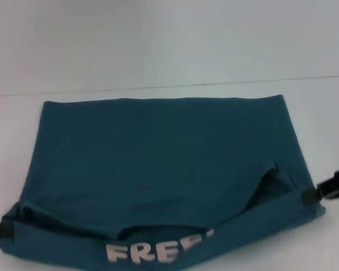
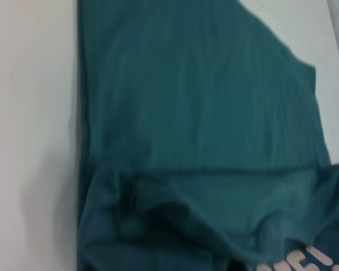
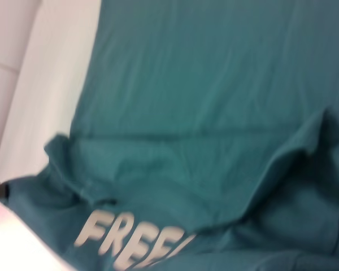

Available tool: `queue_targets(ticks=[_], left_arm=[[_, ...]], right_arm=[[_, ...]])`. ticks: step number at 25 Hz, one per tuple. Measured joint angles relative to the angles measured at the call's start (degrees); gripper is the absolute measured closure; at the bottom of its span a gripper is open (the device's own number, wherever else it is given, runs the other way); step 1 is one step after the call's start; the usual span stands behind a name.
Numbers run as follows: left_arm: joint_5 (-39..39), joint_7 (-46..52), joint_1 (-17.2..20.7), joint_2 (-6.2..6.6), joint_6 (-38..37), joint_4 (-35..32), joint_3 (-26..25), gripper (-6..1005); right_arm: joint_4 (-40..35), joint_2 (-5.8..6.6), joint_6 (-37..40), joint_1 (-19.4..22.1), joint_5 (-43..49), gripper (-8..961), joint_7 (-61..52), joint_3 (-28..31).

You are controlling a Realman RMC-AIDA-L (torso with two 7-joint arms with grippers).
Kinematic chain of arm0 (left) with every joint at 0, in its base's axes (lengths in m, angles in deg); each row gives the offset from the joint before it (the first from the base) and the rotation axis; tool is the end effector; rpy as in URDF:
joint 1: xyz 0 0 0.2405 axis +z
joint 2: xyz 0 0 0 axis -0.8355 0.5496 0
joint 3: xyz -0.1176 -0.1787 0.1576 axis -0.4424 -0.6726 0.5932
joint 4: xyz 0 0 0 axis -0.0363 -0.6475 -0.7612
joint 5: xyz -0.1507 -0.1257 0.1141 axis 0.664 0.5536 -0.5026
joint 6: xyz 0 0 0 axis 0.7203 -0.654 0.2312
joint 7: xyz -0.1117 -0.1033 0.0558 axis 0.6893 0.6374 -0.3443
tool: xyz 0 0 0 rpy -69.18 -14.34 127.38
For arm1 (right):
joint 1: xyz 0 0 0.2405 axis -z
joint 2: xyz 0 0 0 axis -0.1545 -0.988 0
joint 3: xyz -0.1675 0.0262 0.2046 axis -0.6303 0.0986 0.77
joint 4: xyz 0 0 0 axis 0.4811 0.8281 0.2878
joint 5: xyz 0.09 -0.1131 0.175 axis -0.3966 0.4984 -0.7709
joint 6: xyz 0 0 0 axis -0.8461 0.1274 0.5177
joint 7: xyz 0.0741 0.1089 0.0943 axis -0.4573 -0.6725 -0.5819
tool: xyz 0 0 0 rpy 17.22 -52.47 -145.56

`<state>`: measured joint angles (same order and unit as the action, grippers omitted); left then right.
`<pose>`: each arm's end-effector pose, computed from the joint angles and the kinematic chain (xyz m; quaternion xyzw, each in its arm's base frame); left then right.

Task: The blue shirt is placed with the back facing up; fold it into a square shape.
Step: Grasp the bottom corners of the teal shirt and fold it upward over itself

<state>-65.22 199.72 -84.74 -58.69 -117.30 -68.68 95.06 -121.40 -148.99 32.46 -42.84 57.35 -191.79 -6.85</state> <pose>-0.3395 0.3117 0.0856 -0.7308 -0.6696 -0.1079 0.0774 0.3034 0.3485 0.0764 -0.7818 0.6182 0.0681 0.0441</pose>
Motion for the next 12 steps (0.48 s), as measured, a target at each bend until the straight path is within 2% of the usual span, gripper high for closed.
queue_targets(ticks=[8,12], left_arm=[[-2.8,6.8,-8.6,3.32,3.0,1.0,0.7,972],[-4.7,9.9,-13.4,5.0,8.7,4.6,2.9,972]], right_arm=[[0.1,1.73,-3.4,-2.2,-0.3,918,-0.7,7.7],[0.1,1.78,-8.3,-2.6,-1.7,919,-2.4,9.4]])
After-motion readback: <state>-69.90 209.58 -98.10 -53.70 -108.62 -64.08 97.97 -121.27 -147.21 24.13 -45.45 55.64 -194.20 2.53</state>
